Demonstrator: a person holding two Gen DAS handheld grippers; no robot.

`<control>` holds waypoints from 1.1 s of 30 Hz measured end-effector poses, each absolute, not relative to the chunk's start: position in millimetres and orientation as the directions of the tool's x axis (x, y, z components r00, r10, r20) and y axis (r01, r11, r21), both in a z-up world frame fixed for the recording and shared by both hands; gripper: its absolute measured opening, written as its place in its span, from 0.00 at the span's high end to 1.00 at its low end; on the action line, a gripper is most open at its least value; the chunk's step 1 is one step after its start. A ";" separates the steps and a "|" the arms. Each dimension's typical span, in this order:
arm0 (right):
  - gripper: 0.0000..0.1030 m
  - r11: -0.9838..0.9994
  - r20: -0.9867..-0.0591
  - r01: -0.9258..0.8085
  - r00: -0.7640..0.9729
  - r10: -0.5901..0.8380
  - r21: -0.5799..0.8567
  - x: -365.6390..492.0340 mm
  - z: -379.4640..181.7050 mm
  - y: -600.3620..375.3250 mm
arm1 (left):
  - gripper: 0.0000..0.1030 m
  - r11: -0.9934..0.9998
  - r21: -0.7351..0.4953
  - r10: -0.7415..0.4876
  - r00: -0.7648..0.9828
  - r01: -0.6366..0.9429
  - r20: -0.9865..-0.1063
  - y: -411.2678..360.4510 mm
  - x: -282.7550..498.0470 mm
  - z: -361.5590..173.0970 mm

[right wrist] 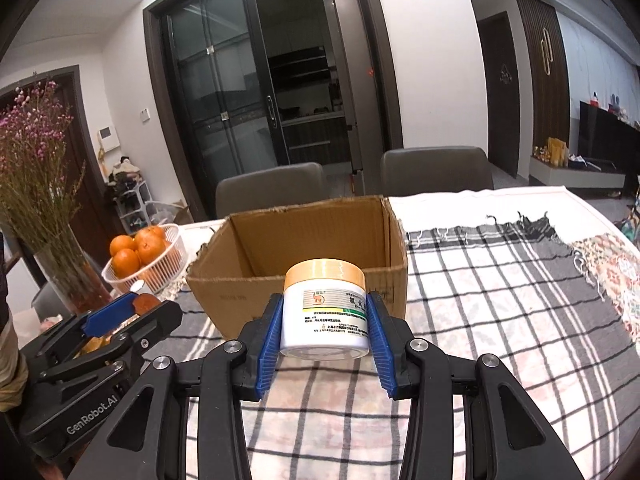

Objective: Organize rigid objects
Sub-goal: 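Lift and carry the comb and white jar over the box with both tools, then open the left tool to drop the comb while the right tool drops the jar into the box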

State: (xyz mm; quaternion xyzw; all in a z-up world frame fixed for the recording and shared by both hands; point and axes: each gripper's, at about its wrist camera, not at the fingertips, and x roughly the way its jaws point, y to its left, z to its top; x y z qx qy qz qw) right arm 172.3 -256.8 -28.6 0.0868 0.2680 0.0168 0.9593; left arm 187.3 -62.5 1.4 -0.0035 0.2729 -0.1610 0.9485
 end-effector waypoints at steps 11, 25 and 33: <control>0.60 0.984 -0.489 0.000 0.868 0.087 0.176 197.9 -9.9 -259.5 | 0.46 0.944 -0.083 -0.318 0.811 0.320 -0.492 -70.5 219.2 22.1; 0.59 0.990 -0.528 0.002 0.846 0.076 0.144 259.6 -9.3 -268.1 | 0.46 0.950 -0.060 -0.292 0.798 0.308 -0.527 -81.8 280.2 24.2; 0.59 0.985 -0.605 -0.002 0.789 0.108 0.172 302.8 -20.8 -276.4 | 0.46 0.941 -0.112 -0.314 0.704 0.319 -0.637 -88.9 322.1 7.2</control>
